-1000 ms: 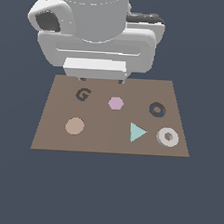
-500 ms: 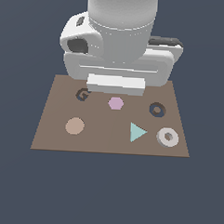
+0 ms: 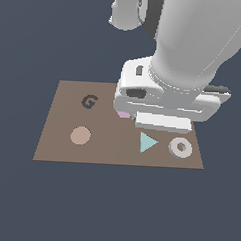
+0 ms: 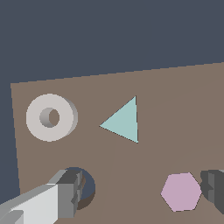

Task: Insert a designated object into the corresponding slot on a board.

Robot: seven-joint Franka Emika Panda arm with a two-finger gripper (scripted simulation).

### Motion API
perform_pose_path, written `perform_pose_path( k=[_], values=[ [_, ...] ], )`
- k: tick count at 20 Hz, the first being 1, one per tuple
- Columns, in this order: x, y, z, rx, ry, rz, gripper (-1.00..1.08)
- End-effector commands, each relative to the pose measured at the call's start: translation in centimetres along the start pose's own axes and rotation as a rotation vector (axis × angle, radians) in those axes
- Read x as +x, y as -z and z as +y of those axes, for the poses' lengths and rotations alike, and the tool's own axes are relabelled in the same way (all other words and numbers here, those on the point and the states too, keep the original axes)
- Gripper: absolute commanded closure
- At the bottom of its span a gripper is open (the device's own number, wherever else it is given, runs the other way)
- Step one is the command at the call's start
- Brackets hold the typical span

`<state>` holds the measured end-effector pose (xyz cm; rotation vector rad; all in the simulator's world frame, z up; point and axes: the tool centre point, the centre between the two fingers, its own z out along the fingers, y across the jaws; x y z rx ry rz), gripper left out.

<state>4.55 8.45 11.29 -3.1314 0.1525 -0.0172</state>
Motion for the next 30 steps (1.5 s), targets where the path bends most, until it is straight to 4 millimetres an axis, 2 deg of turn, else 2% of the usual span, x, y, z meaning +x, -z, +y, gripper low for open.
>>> perform_pose_path(
  k=[1, 7, 13, 20, 26, 30],
  values=[
    [0.7, -1.4, -2.1, -0.002, -0.013, -0.002, -0.92],
    [2.2, -4.0, -6.2, -0.005, -0.037, -0.006, -0.92],
    [3.2, -5.5, -8.5, -0.006, -0.05, -0.009, -0.92],
    [3.7, -6.2, -9.7, -0.007, -0.056, -0.01, -0.92],
    [3.7, -6.4, -9.7, -0.007, -0.057, -0.011, -0.92],
    [3.8, -7.5, -9.8, -0.007, -0.057, -0.011, -0.92]
  ],
)
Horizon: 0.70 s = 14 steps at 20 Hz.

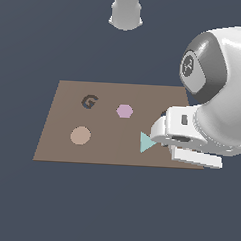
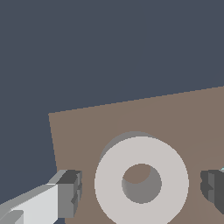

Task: Insert a designated object into the corresponding slot on a board.

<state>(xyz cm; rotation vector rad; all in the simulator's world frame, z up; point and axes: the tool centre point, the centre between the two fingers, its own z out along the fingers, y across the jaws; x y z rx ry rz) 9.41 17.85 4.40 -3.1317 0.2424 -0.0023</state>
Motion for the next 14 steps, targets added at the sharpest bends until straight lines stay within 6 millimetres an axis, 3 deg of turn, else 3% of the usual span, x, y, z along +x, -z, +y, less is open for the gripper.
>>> perform_pose_path(
  k=[1, 5, 6, 14],
  values=[
    [0.0, -0.85, -0.07, -0.001, 0.0, -0.001, -0.92],
    [0.04, -1.41, -0.1, -0.001, -0.001, -0.001, -0.92],
    [0.04, -1.41, -0.1, -0.001, -0.001, -0.001, 1.08],
    [0.04, -1.41, -0.1, -0.001, -0.001, -0.001, 1.08]
  ],
)
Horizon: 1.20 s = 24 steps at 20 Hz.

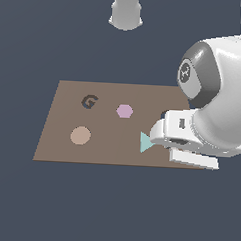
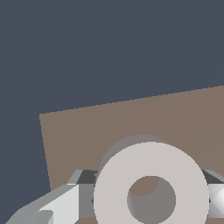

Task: Insert a designated object into the corresponding slot on a board.

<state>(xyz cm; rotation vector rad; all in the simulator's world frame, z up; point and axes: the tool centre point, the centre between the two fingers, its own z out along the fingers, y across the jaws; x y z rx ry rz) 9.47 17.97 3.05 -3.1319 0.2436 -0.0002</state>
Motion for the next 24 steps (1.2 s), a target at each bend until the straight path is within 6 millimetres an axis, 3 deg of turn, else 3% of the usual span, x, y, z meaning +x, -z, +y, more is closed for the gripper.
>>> perform_pose_path(
  k=[1, 13, 24],
  values=[
    [0.0, -0.1, 0.0, 0.0, 0.0, 0.0, 1.08],
    [-0.9, 0.1, 0.5, 0.0, -0.036, 0.0, 1.08],
    [-4.6, 0.5, 2.1, 0.001, -0.177, -0.001, 1.08]
  ],
)
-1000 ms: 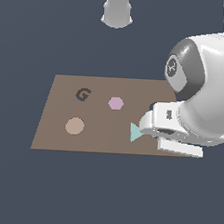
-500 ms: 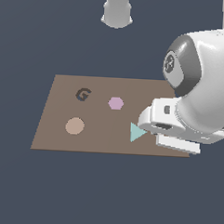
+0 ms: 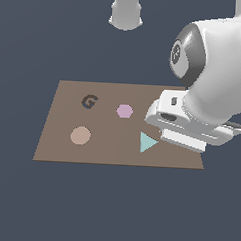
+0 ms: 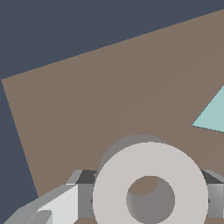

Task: Insert a designated object into the corresponding slot on a board.

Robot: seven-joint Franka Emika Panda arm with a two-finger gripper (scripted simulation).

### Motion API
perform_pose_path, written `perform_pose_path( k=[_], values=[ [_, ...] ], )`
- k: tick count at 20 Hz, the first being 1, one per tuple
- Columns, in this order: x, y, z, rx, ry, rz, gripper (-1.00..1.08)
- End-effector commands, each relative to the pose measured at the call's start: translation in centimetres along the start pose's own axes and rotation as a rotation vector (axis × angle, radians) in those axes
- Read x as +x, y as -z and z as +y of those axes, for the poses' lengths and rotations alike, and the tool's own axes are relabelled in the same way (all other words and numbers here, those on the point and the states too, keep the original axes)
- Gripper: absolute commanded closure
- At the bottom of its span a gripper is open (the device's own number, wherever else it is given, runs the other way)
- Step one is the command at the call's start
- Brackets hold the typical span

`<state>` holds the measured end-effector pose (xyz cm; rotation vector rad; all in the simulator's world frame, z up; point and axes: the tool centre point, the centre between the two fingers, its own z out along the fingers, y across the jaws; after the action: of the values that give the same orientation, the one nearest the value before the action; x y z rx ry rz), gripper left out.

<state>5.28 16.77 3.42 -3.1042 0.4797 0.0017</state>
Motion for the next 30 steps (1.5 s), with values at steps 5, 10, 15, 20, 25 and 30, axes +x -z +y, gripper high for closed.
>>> perform_pose_path(
  k=[5, 10, 15, 20, 25, 30],
  values=[
    [-2.8, 0.3, 1.3, 0.001, -0.107, 0.0, 1.08],
    [-4.4, 0.5, 1.8, 0.001, -0.17, -0.001, 1.08],
    [-5.5, 0.6, 2.1, 0.001, -0.21, -0.001, 1.08],
    [-5.9, 0.6, 2.1, 0.001, -0.224, -0.001, 1.08],
    [-5.9, -0.2, 2.1, 0.001, -0.224, -0.001, 1.08],
    [-5.9, -0.4, 2.1, 0.001, -0.224, -0.001, -0.92]
  ],
)
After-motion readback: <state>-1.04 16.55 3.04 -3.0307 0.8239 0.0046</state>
